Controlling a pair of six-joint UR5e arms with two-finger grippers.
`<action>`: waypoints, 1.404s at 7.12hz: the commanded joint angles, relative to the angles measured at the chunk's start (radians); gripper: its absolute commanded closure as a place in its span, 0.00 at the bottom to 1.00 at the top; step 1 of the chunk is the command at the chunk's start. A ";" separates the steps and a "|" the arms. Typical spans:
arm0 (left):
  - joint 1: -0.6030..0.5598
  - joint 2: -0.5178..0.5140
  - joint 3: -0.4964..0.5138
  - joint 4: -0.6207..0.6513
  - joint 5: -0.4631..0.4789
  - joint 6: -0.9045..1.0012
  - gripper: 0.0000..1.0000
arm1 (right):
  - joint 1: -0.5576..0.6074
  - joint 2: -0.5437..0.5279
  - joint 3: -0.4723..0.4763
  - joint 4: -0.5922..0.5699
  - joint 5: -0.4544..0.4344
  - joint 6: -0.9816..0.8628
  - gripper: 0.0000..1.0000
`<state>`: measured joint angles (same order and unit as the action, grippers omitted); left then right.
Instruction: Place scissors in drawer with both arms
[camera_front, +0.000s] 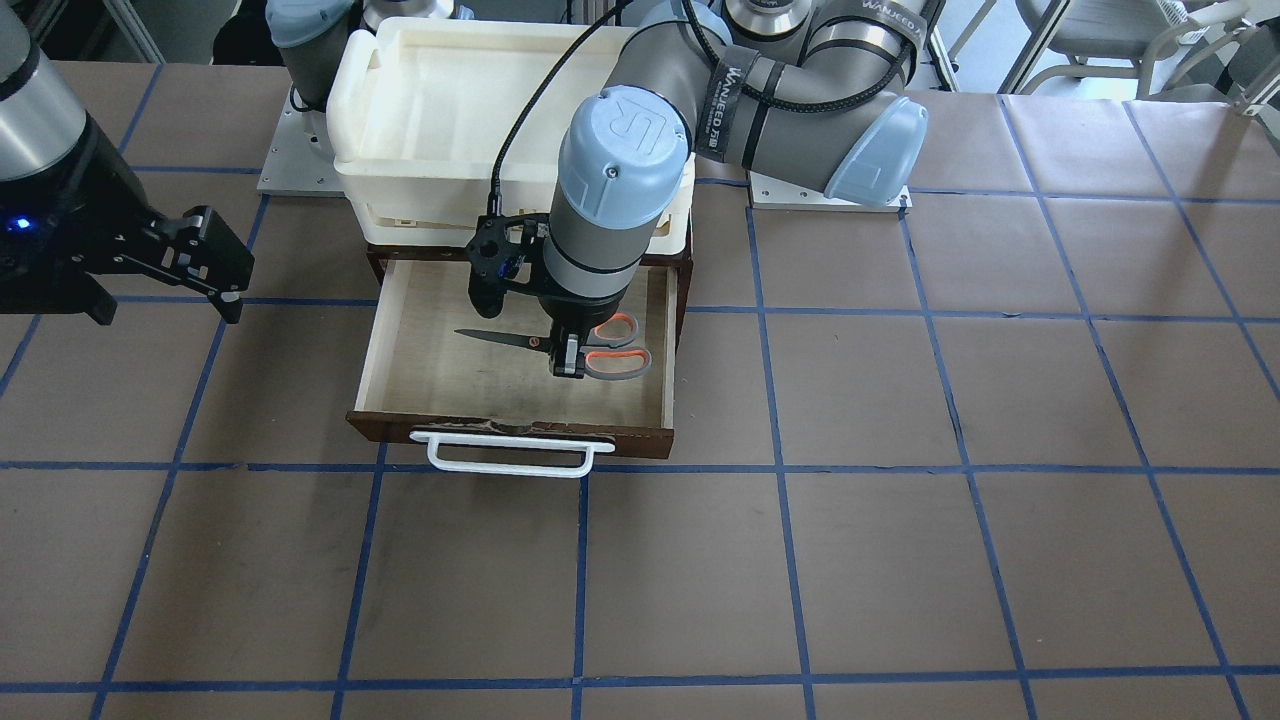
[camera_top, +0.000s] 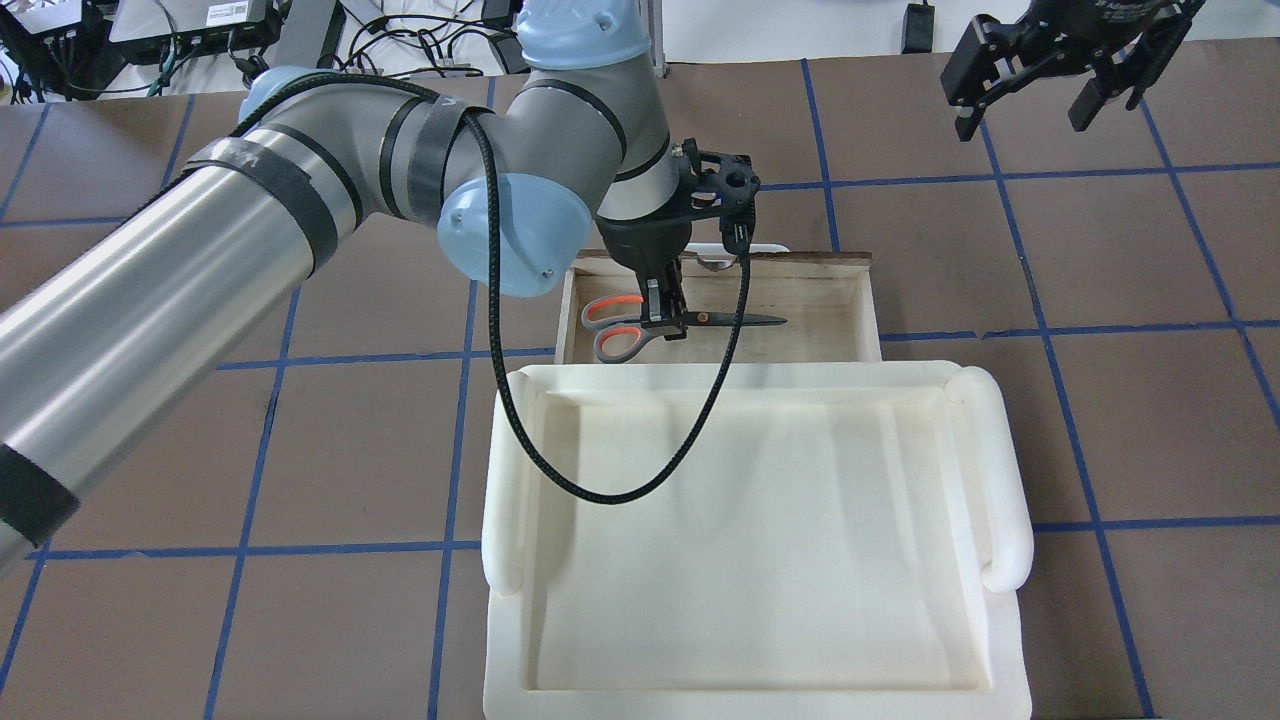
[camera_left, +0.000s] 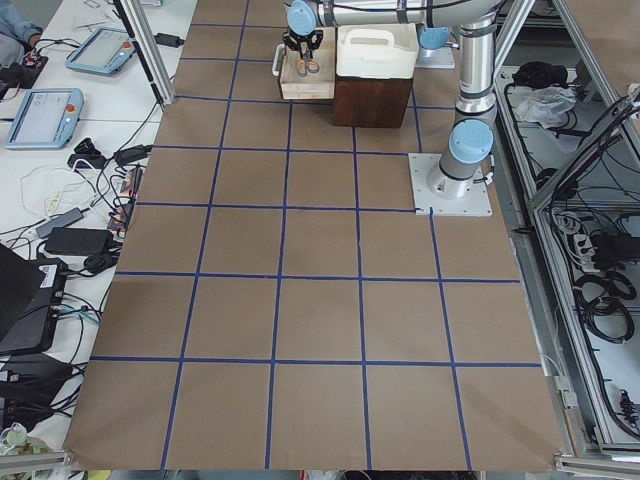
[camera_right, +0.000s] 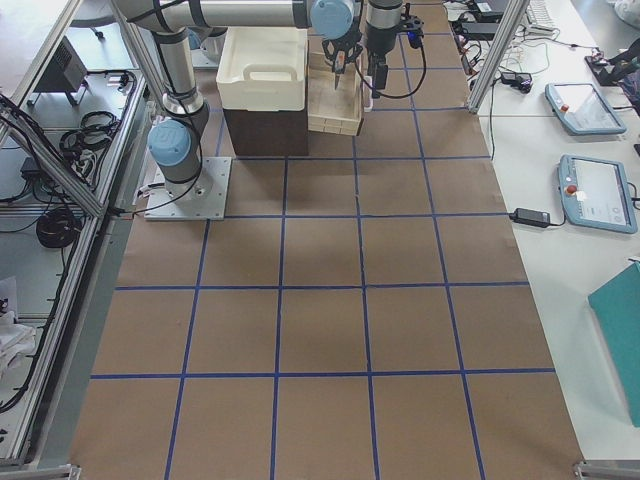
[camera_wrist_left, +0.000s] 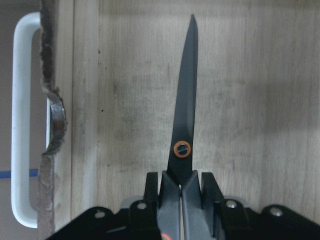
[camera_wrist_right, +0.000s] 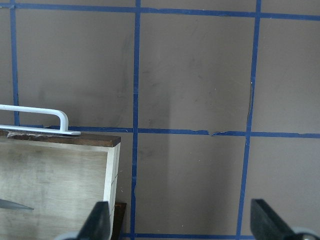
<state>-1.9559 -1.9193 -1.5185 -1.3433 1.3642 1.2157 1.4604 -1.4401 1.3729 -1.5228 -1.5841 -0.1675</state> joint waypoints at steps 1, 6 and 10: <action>-0.006 -0.007 -0.023 0.004 0.003 0.002 1.00 | 0.000 -0.011 0.012 -0.004 0.001 -0.014 0.00; -0.006 -0.012 -0.039 0.013 0.003 0.007 0.98 | 0.012 -0.032 0.015 0.027 -0.001 -0.014 0.00; -0.009 -0.029 -0.052 0.033 0.003 -0.001 0.91 | 0.015 -0.048 0.018 0.075 0.027 0.003 0.00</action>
<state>-1.9643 -1.9458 -1.5624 -1.3115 1.3668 1.2188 1.4751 -1.4832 1.3902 -1.4623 -1.5651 -0.1746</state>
